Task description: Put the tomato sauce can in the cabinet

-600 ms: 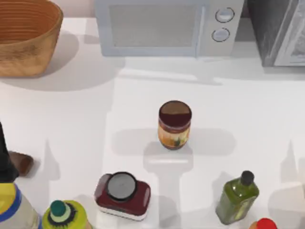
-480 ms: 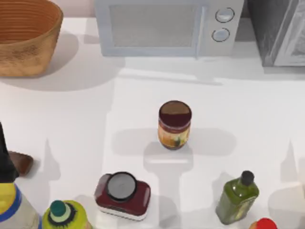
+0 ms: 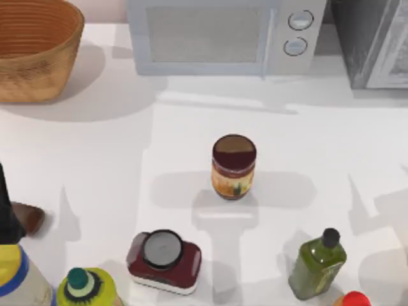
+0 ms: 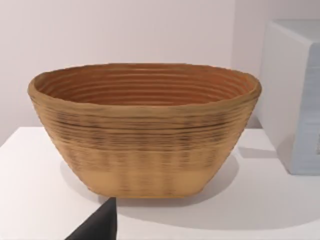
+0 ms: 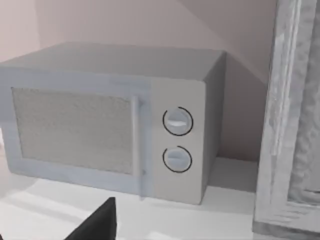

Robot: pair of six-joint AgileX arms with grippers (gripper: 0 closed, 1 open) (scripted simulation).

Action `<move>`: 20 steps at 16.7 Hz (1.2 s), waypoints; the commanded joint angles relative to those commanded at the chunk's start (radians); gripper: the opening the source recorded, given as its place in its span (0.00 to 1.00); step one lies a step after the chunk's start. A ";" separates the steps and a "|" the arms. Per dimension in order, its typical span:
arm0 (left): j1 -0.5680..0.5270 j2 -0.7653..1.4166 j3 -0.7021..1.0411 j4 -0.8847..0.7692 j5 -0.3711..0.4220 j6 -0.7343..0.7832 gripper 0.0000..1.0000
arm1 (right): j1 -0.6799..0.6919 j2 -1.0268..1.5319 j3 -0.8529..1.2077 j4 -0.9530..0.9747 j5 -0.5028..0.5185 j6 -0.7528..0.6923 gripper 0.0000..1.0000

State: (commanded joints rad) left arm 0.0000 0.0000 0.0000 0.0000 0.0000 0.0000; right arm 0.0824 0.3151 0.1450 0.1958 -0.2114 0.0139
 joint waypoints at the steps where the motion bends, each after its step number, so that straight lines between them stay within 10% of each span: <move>1: 0.000 0.000 0.000 0.000 0.000 0.000 1.00 | 0.013 0.073 0.033 0.046 -0.044 0.002 1.00; 20: 0.000 0.000 0.000 0.000 0.000 0.000 1.00 | 0.157 1.904 0.760 1.217 -0.962 0.022 1.00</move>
State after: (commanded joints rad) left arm 0.0000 0.0000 0.0000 0.0000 0.0000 0.0000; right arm 0.2394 2.2194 0.9054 1.4130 -1.1732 0.0359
